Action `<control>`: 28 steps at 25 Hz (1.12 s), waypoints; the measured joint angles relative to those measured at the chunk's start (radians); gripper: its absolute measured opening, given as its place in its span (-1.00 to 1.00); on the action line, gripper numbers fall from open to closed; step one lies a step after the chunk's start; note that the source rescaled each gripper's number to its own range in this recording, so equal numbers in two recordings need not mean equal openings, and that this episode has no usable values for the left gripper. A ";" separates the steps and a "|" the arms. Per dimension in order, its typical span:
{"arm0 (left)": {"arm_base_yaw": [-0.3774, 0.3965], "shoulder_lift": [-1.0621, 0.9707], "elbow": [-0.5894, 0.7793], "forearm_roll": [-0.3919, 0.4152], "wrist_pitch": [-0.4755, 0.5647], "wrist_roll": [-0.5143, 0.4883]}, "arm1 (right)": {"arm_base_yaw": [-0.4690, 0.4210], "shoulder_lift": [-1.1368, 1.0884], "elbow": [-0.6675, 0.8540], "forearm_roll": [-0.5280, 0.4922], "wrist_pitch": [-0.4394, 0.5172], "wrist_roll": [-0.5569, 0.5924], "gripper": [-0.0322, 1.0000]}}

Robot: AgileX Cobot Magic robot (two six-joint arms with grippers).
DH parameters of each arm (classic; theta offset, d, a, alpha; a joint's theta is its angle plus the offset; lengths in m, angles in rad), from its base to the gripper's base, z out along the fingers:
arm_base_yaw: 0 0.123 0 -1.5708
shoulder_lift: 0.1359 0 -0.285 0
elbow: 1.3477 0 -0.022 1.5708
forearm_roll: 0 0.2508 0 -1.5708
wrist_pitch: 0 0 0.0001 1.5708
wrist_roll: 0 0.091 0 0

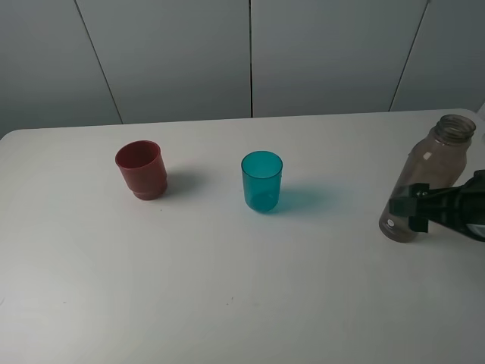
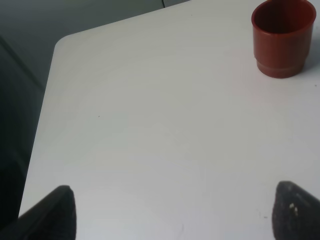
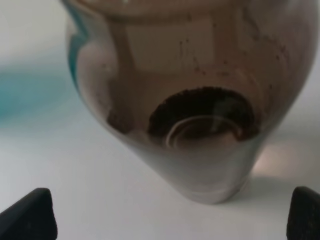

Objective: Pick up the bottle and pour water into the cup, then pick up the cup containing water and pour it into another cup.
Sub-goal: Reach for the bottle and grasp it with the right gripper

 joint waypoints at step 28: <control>0.000 0.000 0.000 0.000 0.000 0.002 | 0.000 0.028 0.165 -0.086 -0.369 -0.001 0.99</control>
